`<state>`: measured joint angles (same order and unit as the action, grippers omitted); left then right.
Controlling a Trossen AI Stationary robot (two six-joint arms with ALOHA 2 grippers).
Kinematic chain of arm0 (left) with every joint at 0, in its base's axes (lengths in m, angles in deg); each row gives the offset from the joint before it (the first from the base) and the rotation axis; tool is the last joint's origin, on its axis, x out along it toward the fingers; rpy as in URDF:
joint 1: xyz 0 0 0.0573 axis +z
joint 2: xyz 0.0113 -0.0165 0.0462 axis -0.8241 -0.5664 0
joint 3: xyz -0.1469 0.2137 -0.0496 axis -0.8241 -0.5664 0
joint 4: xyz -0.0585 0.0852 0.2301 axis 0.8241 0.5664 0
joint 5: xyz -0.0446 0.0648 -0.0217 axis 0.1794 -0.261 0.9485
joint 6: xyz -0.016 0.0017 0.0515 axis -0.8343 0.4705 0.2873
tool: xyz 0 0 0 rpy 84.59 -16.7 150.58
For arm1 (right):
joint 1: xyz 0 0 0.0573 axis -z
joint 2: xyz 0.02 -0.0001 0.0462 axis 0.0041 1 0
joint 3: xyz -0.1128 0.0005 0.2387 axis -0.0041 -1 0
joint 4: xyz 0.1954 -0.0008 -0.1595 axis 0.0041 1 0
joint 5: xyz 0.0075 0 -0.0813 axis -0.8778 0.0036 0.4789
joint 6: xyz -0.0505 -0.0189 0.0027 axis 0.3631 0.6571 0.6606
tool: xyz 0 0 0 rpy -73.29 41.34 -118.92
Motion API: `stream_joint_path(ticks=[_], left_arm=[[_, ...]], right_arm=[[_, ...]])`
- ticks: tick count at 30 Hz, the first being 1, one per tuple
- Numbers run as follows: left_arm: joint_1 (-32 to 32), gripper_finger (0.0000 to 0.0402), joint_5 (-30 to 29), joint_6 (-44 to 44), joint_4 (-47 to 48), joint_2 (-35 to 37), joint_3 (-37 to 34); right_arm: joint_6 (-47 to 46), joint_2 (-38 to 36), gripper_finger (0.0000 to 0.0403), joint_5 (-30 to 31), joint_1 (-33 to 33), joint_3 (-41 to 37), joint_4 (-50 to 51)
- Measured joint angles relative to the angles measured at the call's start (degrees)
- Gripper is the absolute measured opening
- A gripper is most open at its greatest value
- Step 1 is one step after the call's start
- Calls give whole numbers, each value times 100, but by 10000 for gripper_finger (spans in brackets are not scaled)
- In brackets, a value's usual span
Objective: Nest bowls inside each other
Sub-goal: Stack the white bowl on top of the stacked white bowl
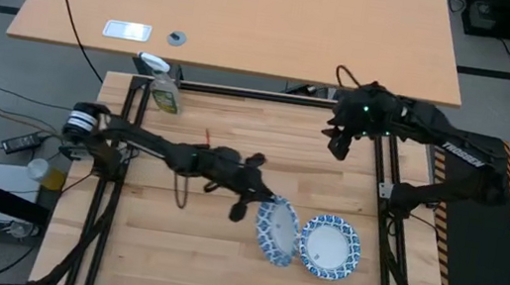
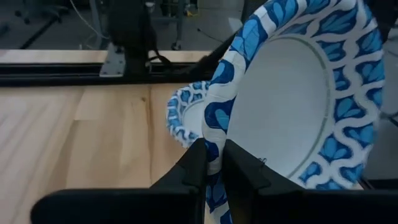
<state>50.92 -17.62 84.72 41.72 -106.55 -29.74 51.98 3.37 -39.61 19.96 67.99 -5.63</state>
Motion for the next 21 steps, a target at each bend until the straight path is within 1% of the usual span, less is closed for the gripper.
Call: stream_joint_path(ticks=[5,9,13,15,21], left_arm=[[35,43,79,133,612,-856,1243],[149,43,174,160,704,-1565,2057],[229,43,487,-54,752,-2253,2912],[229,43,549,-168,793,-2587,3336],[199,43,573,-354,1450,-3395,4480]], right_arm=[[12,-138,159,-4,289,0,-101],[12,-281,159,-4,509,0,-205],[1,-412,159,-4,719,0,-377],[-8,-461,159,-4,810,0,-498],[75,-581,159,-11,936,0,-689]])
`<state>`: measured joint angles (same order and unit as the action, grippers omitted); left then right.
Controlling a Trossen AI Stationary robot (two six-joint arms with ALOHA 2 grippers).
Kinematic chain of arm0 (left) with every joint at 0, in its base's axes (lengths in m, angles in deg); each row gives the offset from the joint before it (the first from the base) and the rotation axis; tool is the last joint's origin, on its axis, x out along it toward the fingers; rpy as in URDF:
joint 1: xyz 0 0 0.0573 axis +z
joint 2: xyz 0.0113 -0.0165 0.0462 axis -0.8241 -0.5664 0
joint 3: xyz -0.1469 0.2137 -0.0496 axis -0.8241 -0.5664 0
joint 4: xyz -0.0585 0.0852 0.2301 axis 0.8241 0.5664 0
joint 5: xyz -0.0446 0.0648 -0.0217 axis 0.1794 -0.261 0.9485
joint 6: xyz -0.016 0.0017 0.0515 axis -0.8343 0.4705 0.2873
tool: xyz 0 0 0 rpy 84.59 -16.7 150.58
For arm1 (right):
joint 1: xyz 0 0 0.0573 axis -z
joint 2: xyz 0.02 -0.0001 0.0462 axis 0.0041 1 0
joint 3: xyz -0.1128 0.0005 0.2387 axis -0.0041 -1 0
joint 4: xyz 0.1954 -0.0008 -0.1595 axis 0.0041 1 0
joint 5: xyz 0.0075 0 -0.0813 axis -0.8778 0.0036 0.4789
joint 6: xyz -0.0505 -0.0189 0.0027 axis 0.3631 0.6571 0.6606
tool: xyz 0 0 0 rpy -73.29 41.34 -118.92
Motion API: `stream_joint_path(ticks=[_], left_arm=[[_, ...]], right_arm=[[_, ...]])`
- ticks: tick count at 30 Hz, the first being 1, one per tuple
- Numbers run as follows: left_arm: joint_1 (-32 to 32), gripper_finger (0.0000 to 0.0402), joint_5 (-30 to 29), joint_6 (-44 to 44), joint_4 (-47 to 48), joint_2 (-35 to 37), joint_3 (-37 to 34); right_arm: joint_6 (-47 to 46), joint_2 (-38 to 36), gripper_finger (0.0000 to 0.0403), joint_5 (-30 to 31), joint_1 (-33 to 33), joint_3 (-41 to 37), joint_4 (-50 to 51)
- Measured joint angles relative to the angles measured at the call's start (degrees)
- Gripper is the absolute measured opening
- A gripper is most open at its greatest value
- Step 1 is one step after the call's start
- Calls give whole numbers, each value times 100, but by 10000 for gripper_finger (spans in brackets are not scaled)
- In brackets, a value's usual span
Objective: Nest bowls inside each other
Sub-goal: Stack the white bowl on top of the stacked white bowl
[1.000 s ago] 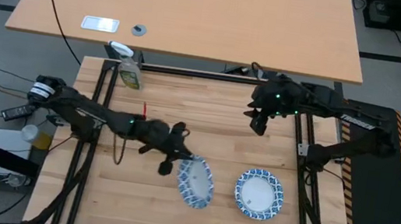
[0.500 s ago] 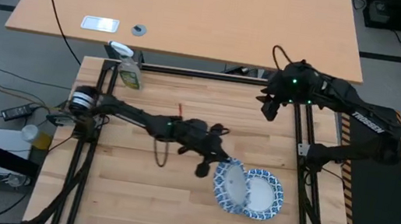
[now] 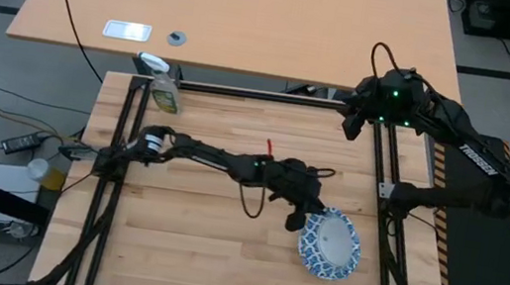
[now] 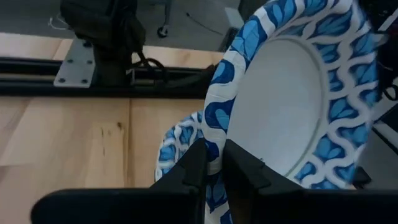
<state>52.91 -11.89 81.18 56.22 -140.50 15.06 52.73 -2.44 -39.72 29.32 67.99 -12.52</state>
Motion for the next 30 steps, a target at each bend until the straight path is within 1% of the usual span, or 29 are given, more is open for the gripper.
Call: stream_joint_path(ticks=[4,6,8,10,13,19,22,24,27,30], left_arm=[[-41,43,1,-26,552,-422,640],[-52,43,17,-29,981,-624,899],[-48,44,64,-21,1304,-779,1085],[-42,53,75,4,1414,-821,1132],[-41,92,79,178,1368,-817,1134],[-63,197,79,469,1192,-798,1134],[-68,223,79,766,1448,-681,1127],[-101,226,64,1131,1792,-481,1127],[-246,222,-173,1691,2231,-137,1040],[-471,207,-286,1987,2251,160,540]], right_arm=[[73,-14,159,-7,33,0,24],[85,-14,159,-10,33,0,52],[95,-14,159,-55,33,0,52],[99,-14,159,-114,33,0,51],[95,-14,159,-133,33,0,51],[57,-13,159,-151,33,0,54],[2,-70,159,-153,33,-2,68],[-65,-175,159,-154,11,-2,136],[-198,-334,158,-42,-139,-4,435],[-486,-519,157,66,-423,-224,617]])
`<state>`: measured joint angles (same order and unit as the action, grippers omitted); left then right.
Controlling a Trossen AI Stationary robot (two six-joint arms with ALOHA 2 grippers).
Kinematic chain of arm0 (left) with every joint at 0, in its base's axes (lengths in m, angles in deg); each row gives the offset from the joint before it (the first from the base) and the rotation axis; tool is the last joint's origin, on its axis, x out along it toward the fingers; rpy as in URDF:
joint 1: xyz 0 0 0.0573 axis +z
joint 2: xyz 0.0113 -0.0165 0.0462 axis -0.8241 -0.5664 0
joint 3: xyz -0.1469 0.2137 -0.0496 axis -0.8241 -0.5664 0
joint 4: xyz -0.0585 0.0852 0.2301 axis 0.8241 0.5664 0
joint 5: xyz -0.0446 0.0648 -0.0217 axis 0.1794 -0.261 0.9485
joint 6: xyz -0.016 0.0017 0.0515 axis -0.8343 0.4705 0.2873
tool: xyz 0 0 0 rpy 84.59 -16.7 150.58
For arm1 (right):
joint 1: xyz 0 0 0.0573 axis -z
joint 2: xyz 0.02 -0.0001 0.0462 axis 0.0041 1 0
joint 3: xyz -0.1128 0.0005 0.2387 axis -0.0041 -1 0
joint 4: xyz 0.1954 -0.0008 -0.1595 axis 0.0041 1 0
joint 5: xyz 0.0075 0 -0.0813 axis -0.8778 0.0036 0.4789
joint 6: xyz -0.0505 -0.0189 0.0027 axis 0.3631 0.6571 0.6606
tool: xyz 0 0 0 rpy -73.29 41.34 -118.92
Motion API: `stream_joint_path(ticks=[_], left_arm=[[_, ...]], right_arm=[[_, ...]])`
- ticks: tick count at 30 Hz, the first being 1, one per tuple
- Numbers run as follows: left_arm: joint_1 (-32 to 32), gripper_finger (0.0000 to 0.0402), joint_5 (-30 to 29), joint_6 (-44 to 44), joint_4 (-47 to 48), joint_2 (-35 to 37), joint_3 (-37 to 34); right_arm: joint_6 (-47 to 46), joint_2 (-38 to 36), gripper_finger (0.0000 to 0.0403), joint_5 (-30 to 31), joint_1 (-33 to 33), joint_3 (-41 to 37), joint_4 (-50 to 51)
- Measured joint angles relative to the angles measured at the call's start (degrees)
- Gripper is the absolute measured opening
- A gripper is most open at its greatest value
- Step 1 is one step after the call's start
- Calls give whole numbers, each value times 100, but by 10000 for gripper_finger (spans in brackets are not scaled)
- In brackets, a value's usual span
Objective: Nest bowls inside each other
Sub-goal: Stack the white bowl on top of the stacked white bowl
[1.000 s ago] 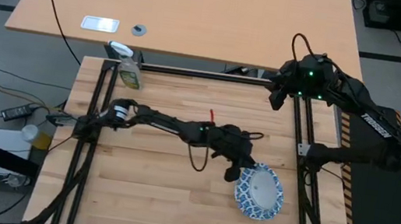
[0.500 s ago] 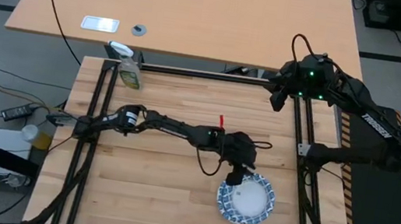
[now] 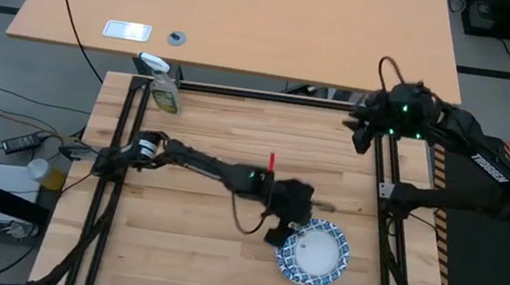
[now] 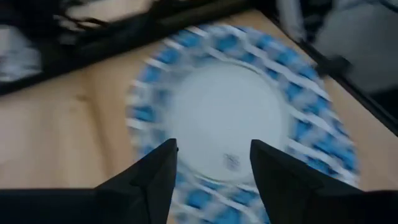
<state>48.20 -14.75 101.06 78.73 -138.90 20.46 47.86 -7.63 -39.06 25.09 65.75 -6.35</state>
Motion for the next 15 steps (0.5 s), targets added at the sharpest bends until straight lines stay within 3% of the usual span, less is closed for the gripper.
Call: stream_joint_path(ticks=[3,9,15], left_arm=[[-150,191,-289,104,-464,418,-977],[-197,167,-834,-361,-2525,1627,-3449],[-499,162,-1033,-646,-2601,2385,-4328]], right_arm=[[-290,-229,157,85,-388,-440,118],[-771,-570,157,9,-1410,-1303,-40],[-1902,-77,155,-714,-2722,-1849,551]])
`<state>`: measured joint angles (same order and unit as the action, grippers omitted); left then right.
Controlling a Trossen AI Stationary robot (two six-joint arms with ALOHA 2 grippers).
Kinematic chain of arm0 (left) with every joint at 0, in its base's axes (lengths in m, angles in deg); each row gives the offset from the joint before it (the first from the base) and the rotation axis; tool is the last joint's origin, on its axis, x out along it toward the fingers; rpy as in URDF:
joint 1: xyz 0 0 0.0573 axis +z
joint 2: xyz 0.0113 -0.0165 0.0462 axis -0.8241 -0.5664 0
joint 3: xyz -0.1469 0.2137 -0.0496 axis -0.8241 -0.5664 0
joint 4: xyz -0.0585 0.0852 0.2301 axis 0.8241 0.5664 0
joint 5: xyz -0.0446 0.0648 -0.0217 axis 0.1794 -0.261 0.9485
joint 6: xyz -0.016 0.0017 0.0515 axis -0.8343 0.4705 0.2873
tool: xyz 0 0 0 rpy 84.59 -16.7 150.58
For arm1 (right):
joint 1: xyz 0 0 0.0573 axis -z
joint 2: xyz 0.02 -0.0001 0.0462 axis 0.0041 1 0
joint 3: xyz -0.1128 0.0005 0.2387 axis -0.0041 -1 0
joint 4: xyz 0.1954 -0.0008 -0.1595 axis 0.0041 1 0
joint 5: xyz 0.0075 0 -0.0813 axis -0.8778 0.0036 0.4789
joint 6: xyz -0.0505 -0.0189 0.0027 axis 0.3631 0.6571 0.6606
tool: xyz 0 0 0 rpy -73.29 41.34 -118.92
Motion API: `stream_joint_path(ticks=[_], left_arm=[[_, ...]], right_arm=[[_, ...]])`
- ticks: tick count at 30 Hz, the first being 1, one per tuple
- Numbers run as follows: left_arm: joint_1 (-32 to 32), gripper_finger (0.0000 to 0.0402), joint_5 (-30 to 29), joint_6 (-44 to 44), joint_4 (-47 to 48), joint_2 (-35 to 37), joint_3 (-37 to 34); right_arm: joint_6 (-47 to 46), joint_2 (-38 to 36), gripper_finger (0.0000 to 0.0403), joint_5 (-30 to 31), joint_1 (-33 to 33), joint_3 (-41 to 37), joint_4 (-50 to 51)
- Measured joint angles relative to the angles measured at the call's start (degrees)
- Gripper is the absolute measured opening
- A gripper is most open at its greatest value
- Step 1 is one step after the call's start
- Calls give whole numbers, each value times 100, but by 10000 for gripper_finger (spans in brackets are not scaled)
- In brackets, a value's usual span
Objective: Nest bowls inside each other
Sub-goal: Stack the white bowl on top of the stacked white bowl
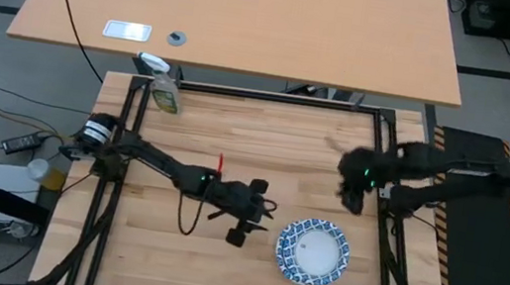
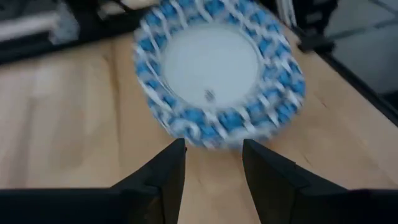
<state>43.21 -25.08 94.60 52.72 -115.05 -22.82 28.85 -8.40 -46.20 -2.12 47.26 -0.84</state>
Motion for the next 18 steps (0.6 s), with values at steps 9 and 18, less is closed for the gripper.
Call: stream_joint_path(ticks=[9,18], left_arm=[[-437,162,168,-334,660,1,-30],[-489,162,346,-481,354,-541,-31]], right_arm=[[-2304,1442,140,-1135,-2247,78,1040],[-2809,2744,140,-1993,-3141,78,793]])
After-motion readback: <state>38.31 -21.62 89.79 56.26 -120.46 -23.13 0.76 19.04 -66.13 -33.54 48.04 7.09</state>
